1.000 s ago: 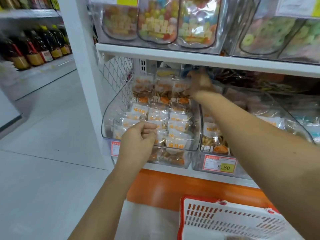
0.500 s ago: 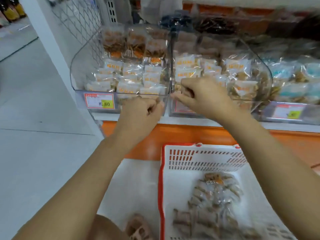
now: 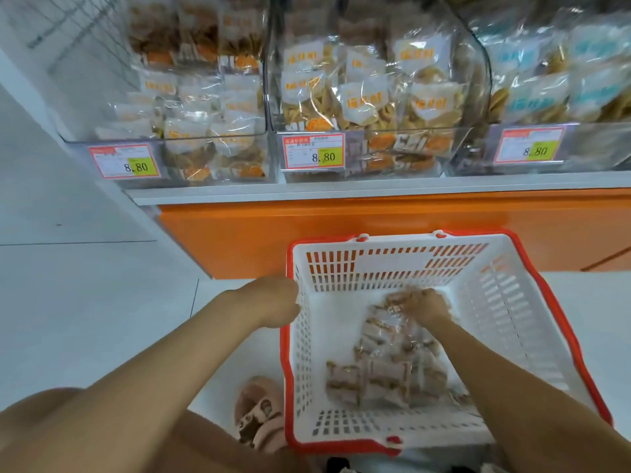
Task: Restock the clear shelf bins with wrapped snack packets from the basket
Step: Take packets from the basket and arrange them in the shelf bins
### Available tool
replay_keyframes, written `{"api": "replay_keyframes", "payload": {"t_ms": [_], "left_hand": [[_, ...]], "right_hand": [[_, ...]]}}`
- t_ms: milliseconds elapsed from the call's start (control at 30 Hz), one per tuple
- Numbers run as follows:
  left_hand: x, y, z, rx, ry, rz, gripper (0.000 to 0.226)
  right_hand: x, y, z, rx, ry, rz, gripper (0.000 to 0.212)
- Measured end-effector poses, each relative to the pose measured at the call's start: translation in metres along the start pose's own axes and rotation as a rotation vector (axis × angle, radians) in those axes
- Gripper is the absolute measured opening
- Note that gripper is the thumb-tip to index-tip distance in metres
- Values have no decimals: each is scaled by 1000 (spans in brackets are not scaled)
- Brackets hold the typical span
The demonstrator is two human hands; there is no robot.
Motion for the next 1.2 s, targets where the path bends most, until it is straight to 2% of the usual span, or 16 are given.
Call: {"api": "replay_keyframes", "payload": {"t_ms": [67, 167, 267, 400, 500, 600, 667, 700, 733, 767, 800, 867, 967, 1100, 1200], "left_hand": [[0, 0, 5, -26, 23, -13, 26], [-1, 4, 8, -51, 33, 4, 36], [-1, 8, 11, -55, 41, -17, 38], [-3, 10, 10, -39, 31, -84, 30], [-8, 18, 5, -116, 65, -143, 34], [-15, 29, 0, -175, 62, -280, 36], [-22, 33, -10, -92, 81, -409, 59], [-24, 34, -14, -49, 77, -471, 57], [-28, 38, -19, -50, 49, -531, 43], [-30, 44, -24, -87, 15, -608, 50], [-31, 56, -30, -173, -6, -699, 42], [-25, 82, -44, -392, -57, -793, 27], [-6, 123, -72, -626, -129, -860, 15], [24, 159, -106, -866, -187, -1004, 12], [62, 171, -115, -1162, -33, -1003, 10]], "right_hand": [[-23, -11, 15, -14, -249, 173, 28], [-56, -50, 56, 87, -442, 505, 36], [-40, -48, 36, 188, -536, 686, 32], [-9, -23, -11, 387, -675, 893, 17], [17, 3, -43, 582, -651, 994, 8], [42, 31, -69, 705, -450, 991, 13], [65, 53, -89, 769, -247, 968, 12], [79, 63, -102, 801, -135, 962, 15], [95, 74, -115, 827, -14, 945, 21], [112, 84, -128, 830, 120, 905, 26], [130, 95, -142, 788, 263, 824, 29], [163, 116, -168, 583, 502, 631, 31], [211, 150, -207, 300, 718, 533, 26], [273, 169, -245, 205, 871, 645, 12], [325, 168, -240, 107, 846, 712, 7]]}}
Point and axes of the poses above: each hand's wrist, its own z-axis towards the middle knuckle, its own y-axis out of the back of the hand, x = y × z, the point moved 4 cm from there along z, towards the middle knuckle, and after that the axes turned 7 degrees about -x, right-handed, at the moved point
